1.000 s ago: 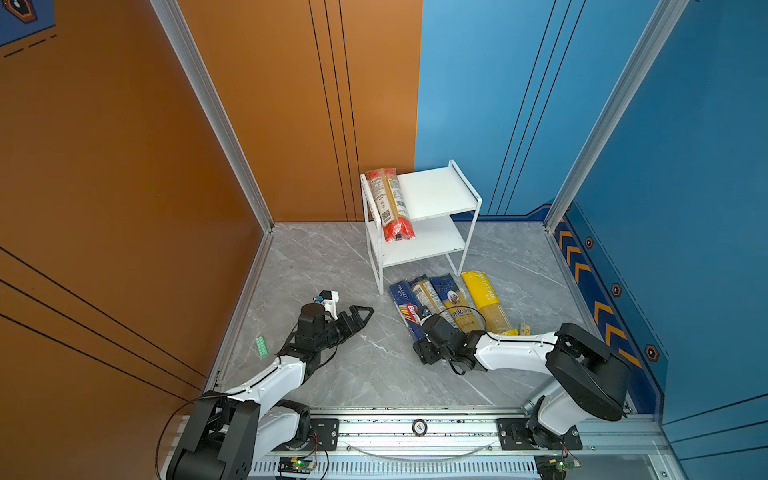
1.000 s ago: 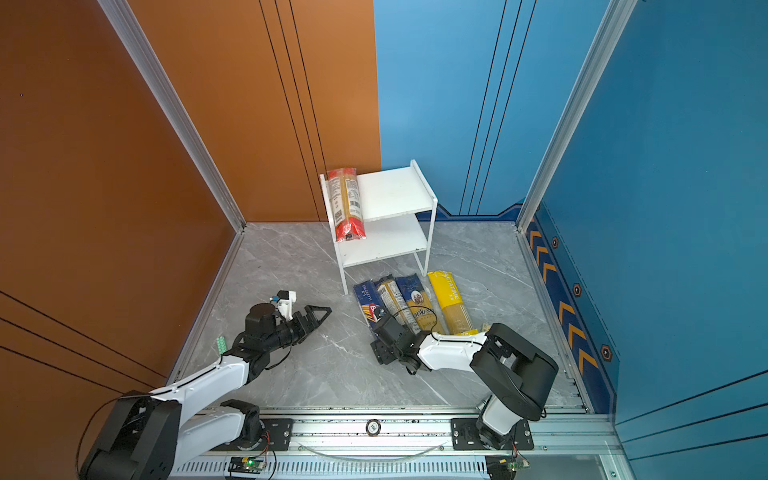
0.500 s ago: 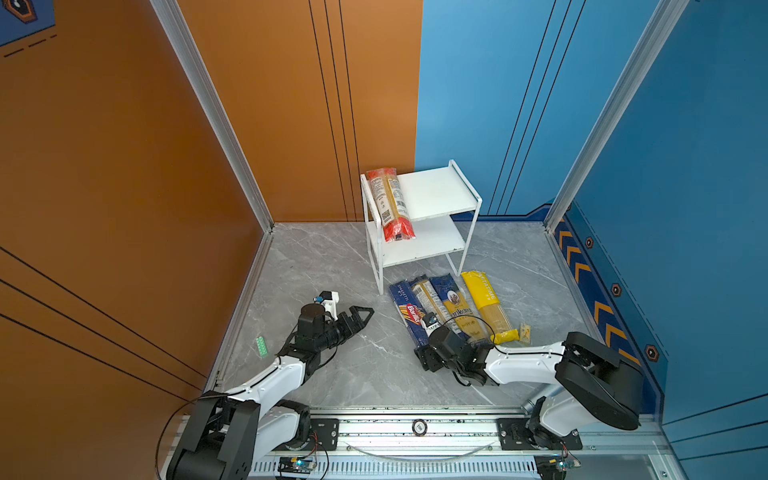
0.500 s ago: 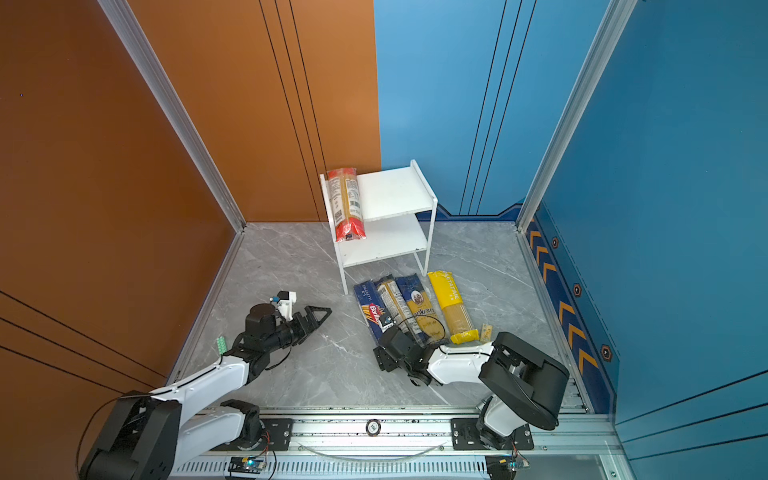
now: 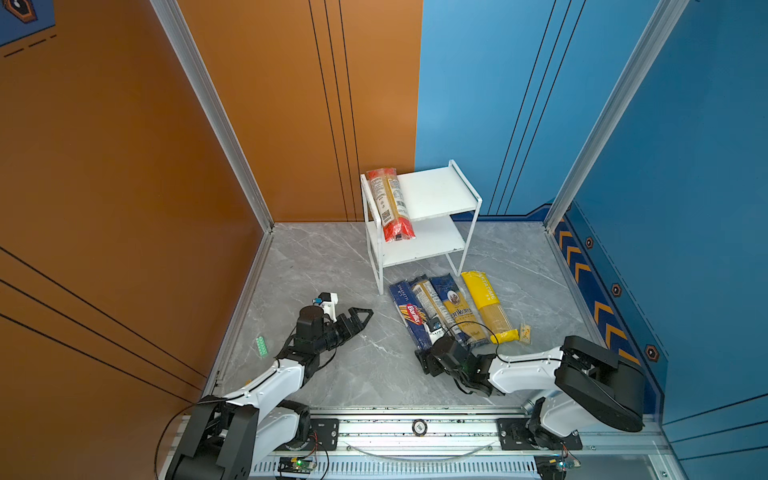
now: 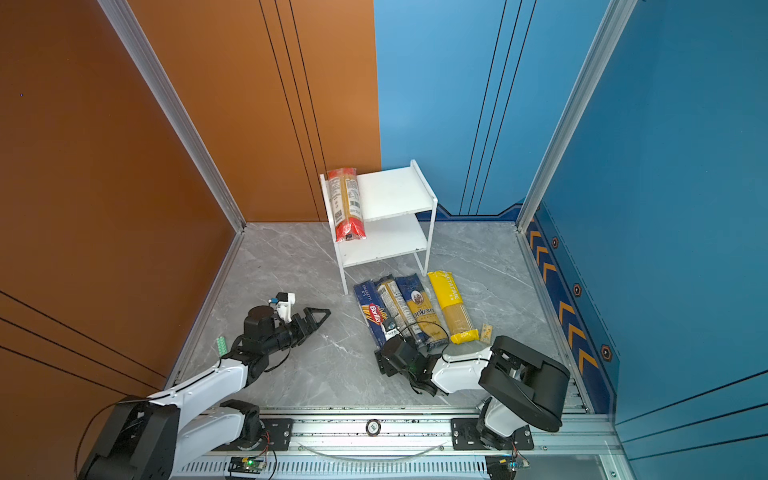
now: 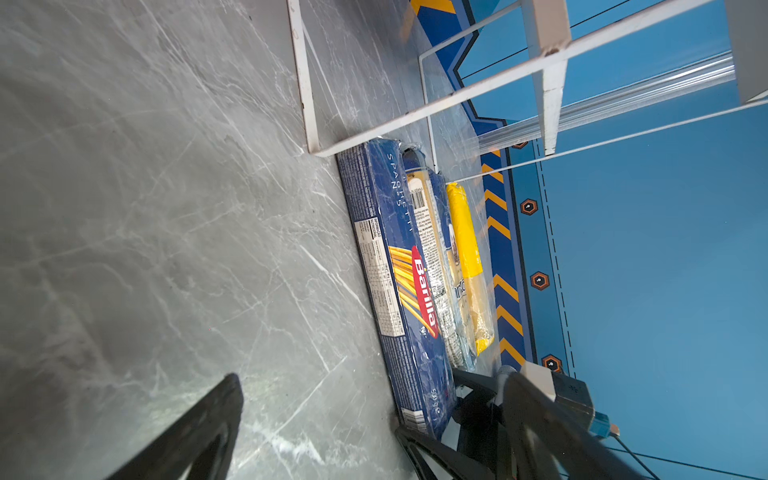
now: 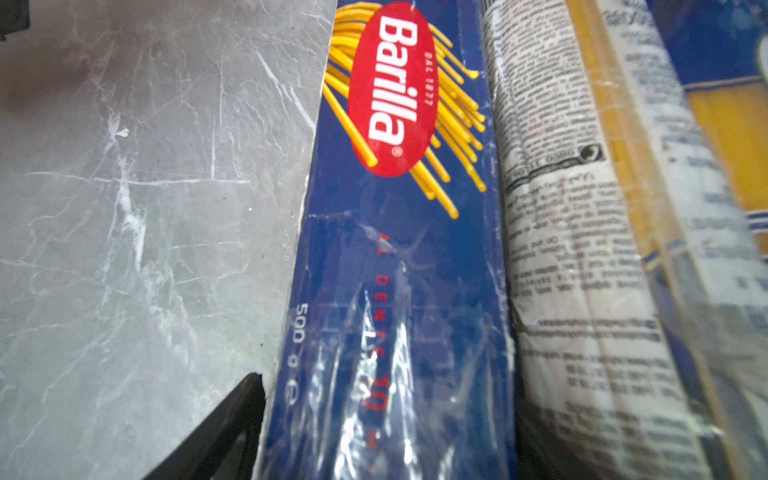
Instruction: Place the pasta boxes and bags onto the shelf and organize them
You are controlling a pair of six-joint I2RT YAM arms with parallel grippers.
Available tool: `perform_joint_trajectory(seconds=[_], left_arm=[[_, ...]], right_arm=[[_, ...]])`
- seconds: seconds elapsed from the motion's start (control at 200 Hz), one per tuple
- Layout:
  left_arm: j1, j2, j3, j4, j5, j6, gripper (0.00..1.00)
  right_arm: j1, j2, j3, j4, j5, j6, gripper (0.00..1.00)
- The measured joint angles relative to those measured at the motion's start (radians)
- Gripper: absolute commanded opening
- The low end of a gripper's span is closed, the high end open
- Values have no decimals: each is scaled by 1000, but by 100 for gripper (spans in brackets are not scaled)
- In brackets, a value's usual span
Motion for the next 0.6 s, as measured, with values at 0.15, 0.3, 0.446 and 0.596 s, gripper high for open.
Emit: perform_joint_trajectory(seconds=[0.15,0.3,0.446,0.596], left_arm=[[0,-11,-7,0,0,0,98],[0,-17,-10,0,0,-3,98],[0,-23,-10,0,1,-4,98],[0,-23,-10,0,0,-4,98]], right_arm=[[16,18,-31,77,31,10,78],[29,49,-47,143,63,19,77],[41,112,-56,247,91,20,75],[60,180,-78,396,129,26,74]])
